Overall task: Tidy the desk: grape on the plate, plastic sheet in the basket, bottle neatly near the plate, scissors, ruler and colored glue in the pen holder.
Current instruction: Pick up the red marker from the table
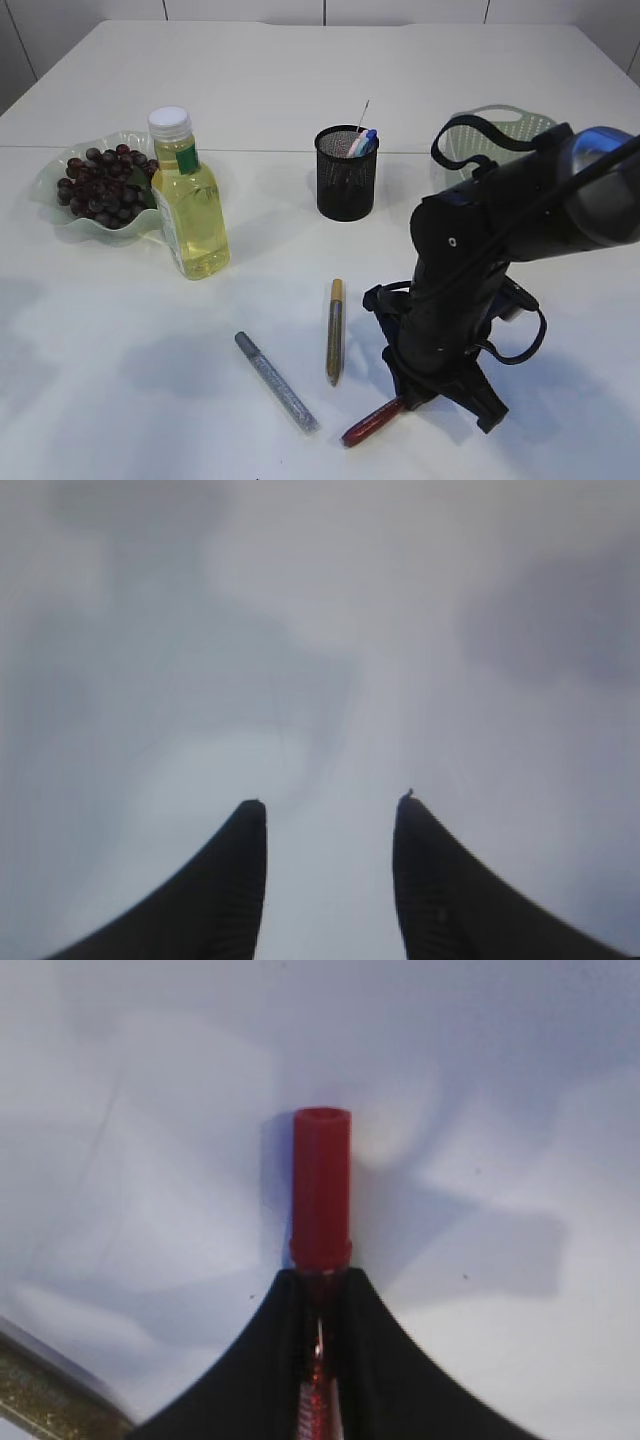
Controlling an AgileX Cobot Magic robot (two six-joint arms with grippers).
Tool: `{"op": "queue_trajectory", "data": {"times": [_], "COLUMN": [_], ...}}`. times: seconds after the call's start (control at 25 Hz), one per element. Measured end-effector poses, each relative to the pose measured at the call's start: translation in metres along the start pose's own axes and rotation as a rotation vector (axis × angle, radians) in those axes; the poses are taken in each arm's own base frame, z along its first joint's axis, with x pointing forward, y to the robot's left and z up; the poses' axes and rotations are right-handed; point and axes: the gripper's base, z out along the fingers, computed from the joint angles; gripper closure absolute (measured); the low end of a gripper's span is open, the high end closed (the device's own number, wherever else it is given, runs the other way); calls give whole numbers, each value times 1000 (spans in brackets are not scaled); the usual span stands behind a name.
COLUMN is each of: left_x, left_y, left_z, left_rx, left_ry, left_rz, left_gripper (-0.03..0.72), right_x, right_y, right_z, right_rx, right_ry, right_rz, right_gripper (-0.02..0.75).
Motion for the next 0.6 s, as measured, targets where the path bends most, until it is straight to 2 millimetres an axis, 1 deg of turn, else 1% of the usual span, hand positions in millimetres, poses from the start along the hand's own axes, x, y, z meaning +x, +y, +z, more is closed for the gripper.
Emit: {"op": "queue_trajectory", "data": {"times": [0.12, 0.28, 0.4, 0.52, 0.6], "left_x": [0, 0, -1, -1, -1], "left_y": [0, 0, 0, 0, 0], "left_z": [0, 0, 0, 0, 0], "left_rx": [1, 2, 2, 2, 4], "left_ry": [-2, -5, -7, -8, -7], "left_rz": [0, 0, 0, 0, -1], "left_gripper": [380, 380, 380, 380, 380], "right_x": [0, -8, -23, -44, -61], "right_y": [3, 11, 17, 20, 20], "right_z": [-7, -27, -44, -63, -76], "right_rx": [-45, -179, -297, -401, -463], "right_ry": [-8, -29, -70, -142, -197], "right_rz": [-25, -63, -159, -263, -297], "right_gripper": [651, 651, 651, 651, 650]}}
